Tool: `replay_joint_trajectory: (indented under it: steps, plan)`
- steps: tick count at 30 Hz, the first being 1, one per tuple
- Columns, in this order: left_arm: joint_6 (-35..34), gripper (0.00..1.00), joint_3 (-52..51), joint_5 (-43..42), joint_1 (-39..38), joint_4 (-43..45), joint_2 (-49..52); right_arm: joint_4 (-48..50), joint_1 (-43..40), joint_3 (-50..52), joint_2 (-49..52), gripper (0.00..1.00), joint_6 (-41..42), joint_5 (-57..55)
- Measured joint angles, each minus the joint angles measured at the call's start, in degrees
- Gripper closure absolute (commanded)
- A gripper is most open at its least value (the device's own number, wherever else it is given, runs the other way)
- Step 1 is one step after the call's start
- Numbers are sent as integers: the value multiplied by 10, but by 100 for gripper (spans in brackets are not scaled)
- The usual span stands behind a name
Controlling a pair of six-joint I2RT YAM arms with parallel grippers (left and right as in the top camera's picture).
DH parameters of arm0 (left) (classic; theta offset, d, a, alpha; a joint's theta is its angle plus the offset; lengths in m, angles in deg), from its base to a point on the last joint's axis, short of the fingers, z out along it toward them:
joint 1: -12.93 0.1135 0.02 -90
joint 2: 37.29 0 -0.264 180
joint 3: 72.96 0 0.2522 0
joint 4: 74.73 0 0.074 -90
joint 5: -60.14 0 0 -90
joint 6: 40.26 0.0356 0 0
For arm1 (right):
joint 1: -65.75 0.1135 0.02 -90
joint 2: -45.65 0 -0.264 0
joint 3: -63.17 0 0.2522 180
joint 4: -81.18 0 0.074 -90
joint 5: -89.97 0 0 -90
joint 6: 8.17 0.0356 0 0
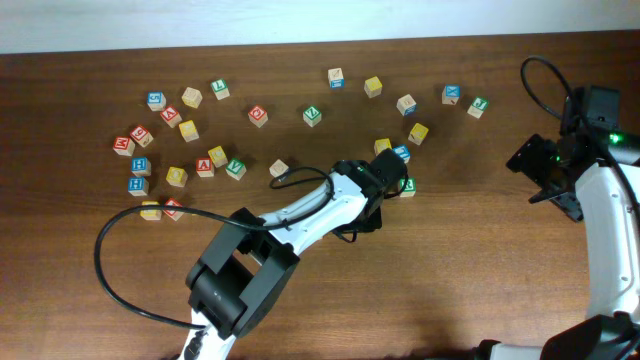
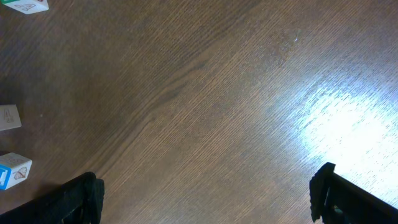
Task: Spell out RSS
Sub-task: 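Lower the held S block onto the table beside the first S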
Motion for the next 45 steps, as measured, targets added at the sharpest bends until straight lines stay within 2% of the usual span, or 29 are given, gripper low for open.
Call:
replay_joint_trajectory:
  steps: [3,18,24,27,30,32,35,45]
  plan:
    - [0,52,0,0,0,0,0,0,0,0,0,2,0,0]
    - [0,48,0,0,0,-12,-5,0,0,0,0,2,0,0]
    - [0,48,-2,0,9,-35,-120,0,0,0,0,2,0,0]
    - [0,50,-1,5,34,-81,-183,0,0,0,0,2,0,0]
    - [0,49,-2,14,59,-138,-200,0,0,0,0,2,0,0]
    - [-1,49,-10,14,61,-147,-199,0,0,0,0,2,0,0]
    - [-17,48,-50,14,60,-137,-199,0,0,0,0,2,0,0]
    - [-33,48,-174,7,60,7,-198,0,0,0,0,2,0,0]
